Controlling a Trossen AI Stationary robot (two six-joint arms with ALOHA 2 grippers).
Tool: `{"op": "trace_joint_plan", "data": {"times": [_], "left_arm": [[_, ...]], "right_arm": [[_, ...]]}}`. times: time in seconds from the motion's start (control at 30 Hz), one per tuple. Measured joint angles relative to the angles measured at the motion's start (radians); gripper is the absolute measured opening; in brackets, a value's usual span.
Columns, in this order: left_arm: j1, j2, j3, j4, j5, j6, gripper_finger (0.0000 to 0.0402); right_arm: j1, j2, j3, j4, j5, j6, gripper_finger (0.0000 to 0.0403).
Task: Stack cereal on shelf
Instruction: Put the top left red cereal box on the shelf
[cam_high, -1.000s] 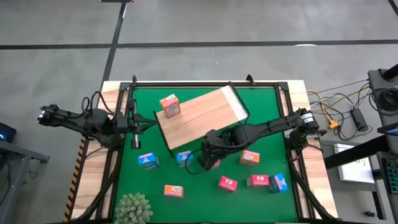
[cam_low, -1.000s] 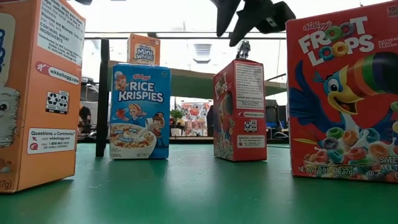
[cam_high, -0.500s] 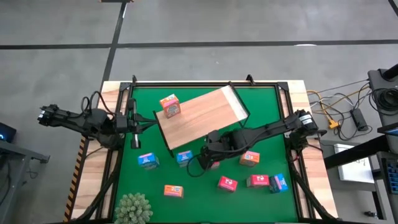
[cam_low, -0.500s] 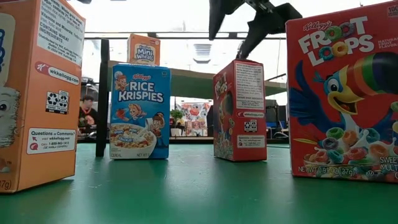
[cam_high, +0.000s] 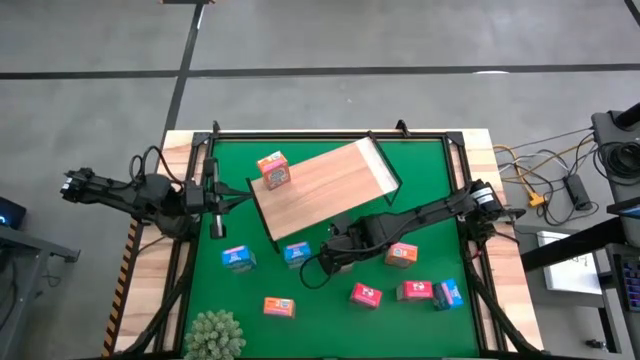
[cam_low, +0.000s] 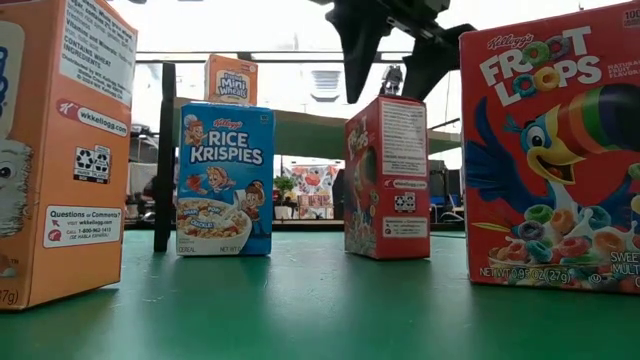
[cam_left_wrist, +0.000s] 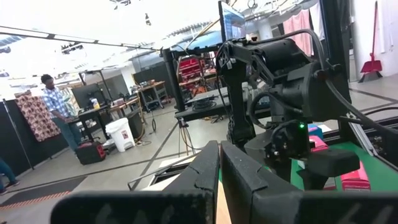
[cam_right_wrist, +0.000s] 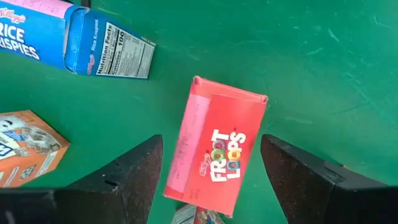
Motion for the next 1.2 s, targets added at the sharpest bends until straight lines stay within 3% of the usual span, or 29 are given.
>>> {"op": "trace_joint_plan", "data": {"times": [0.33,0.53,0.97,1.2], "left_arm": [[0.000,0.000,0.000,0.004,0.000,0.001,0.0000],[0.000,0.002,0.000,0.006,0.000,0.003,0.0000],[0.000,0.006,0.000,0.008,0.000,0.003,0.0000],[0.000,0.006,0.000,0.008,0.000,0.003,0.0000]], "right_arm": [[0.000,0.026,-0.006,0.007,0.005,-0.002,0.0260],[0.000,0.064,-0.006,0.012,-0.046,-0.051,0.0258],[0.000,0.035,-0.006,0.002,-0.054,-0.057,0.0193],[0.000,0.034,-0.005,0.002,-0.046,-0.066,0.0179]]}}
